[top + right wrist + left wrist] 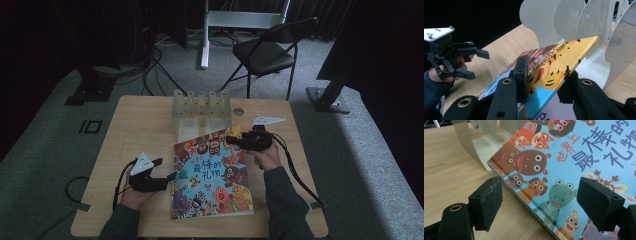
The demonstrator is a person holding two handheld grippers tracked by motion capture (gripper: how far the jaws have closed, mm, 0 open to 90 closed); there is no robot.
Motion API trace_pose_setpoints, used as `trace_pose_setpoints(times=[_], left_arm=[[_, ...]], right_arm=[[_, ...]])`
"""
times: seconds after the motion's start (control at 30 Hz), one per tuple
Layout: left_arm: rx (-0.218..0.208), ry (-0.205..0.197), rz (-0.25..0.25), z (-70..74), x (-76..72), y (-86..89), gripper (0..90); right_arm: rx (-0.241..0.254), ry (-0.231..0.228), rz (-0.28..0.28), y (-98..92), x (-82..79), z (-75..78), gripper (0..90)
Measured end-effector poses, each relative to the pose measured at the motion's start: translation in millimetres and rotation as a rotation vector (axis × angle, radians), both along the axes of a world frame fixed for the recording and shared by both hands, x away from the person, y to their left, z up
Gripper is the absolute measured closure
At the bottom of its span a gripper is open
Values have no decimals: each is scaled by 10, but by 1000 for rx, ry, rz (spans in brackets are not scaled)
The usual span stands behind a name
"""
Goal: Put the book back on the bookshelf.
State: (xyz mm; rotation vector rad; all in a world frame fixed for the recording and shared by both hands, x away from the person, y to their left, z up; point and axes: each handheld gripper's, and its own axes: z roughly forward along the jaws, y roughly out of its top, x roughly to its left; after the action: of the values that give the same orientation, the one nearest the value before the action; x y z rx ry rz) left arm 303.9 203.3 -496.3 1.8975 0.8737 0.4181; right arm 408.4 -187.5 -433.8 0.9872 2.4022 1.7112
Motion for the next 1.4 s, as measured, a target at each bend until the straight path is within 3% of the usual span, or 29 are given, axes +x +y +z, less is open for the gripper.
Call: trace_pose_setpoints(times=[1.17, 1.4], left_arm=[[-2, 19, 5, 62, 144, 34, 215], [11, 47, 9, 26, 188, 19, 215]], right_arm=[[49, -50, 3, -91, -88, 192, 709], [54, -61, 5, -89, -111, 231, 712]])
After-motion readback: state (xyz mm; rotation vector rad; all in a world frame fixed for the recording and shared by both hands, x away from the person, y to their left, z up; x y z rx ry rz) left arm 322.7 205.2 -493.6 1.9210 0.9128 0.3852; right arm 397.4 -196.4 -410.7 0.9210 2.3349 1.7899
